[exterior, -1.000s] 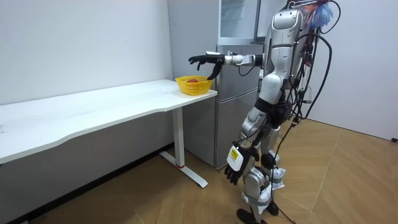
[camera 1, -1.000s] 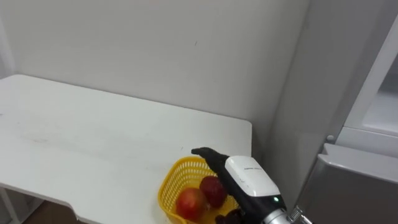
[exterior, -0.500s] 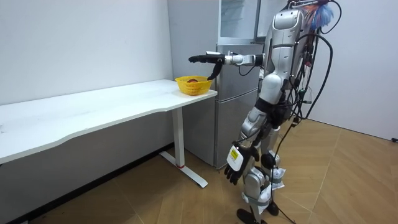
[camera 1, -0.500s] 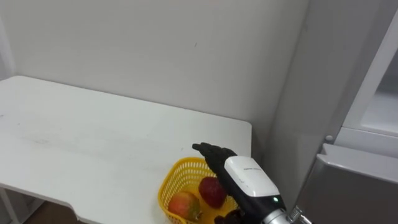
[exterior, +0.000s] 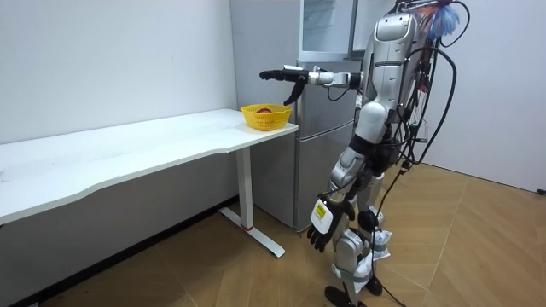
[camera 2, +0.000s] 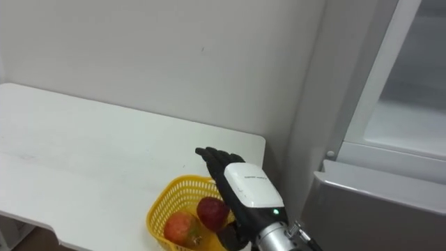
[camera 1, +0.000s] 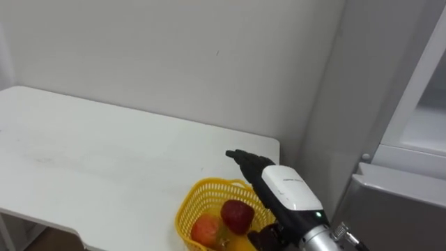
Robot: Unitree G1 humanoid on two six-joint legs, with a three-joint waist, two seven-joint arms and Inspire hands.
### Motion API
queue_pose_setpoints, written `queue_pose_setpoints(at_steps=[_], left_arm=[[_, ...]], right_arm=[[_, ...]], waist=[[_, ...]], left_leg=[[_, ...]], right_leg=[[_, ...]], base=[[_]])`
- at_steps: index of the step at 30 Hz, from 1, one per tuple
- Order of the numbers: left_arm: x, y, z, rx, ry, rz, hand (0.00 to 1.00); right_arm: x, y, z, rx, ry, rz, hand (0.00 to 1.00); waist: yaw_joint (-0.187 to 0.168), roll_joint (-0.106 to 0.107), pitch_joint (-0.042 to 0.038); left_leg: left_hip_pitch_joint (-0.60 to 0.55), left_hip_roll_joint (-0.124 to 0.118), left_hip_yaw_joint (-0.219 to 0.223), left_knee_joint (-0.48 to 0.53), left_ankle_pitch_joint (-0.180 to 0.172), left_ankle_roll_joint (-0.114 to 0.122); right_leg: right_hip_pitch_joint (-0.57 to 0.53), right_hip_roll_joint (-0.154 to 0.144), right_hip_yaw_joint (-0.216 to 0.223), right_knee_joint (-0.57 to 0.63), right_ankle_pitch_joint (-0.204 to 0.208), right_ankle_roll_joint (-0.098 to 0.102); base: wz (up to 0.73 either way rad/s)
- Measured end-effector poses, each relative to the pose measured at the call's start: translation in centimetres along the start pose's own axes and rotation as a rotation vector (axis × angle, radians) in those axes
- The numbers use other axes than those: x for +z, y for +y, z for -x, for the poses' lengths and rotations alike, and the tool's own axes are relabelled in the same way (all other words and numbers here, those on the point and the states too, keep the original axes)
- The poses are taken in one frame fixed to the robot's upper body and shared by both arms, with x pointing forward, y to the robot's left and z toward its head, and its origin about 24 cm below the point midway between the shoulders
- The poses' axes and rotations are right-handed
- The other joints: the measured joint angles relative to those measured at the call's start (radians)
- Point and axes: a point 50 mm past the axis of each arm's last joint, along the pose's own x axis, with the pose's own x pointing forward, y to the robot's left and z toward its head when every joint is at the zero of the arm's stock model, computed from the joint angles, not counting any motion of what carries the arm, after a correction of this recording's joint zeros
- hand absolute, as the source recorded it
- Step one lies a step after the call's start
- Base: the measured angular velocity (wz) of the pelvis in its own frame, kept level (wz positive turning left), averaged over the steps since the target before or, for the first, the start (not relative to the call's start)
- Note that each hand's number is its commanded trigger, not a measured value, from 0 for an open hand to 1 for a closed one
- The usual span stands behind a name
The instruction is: Retrieve from the upper fridge
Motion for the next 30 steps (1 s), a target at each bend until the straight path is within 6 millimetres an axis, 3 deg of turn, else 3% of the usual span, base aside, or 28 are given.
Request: queue_pose_setpoints(at_steps=[17,20,23,25,30], left_arm=[[0.1,0.0,0.0,0.003,-0.002,0.002,0.0],[-0.4,-0.5,0.0,-0.008,0.009,0.003,0.0],[-0.4,-1.0,0.0,-0.001,0.01,-0.003,0.0],[-0.4,-1.3,0.0,0.005,0.01,0.0,0.0],[-0.7,-1.9,0.1,0.024,0.016,0.006,0.0]], right_arm=[[0.2,-0.4,-0.1,-0.02,-0.002,-0.022,0.0],[1.8,-1.8,-0.3,-0.084,-0.067,-0.118,0.0],[2.8,-3.3,-0.4,-0.177,-0.102,-0.191,0.0],[2.8,-3.8,-0.3,-0.231,-0.105,-0.233,0.0],[2.6,-3.2,1.4,-0.29,-0.067,-0.304,0.0]], waist=[[-0.02,0.005,-0.0015],[-0.034,0.017,-0.0035],[-0.045,0.026,-0.0098],[-0.049,0.03,-0.0098],[-0.066,0.038,-0.0087]], left_leg=[[0.002,0.001,0.011,-0.006,0.0,0.0],[0.01,0.003,0.025,-0.014,0.001,0.001],[0.011,0.003,0.031,-0.014,0.001,0.001],[0.019,0.003,0.034,-0.017,0.001,0.001],[0.027,0.004,0.043,-0.021,0.001,0.001]], right_leg=[[-0.006,0.0,0.009,0.0,0.0,0.0],[-0.007,0.002,0.023,0.0,0.0,0.0],[-0.007,0.003,0.035,0.001,0.0,0.0],[-0.003,0.004,0.042,0.001,0.0,0.0],[-0.001,0.007,0.067,0.001,0.0,0.0]], base=[[0.0],[-0.12],[-0.06],[-0.06],[-0.04]])
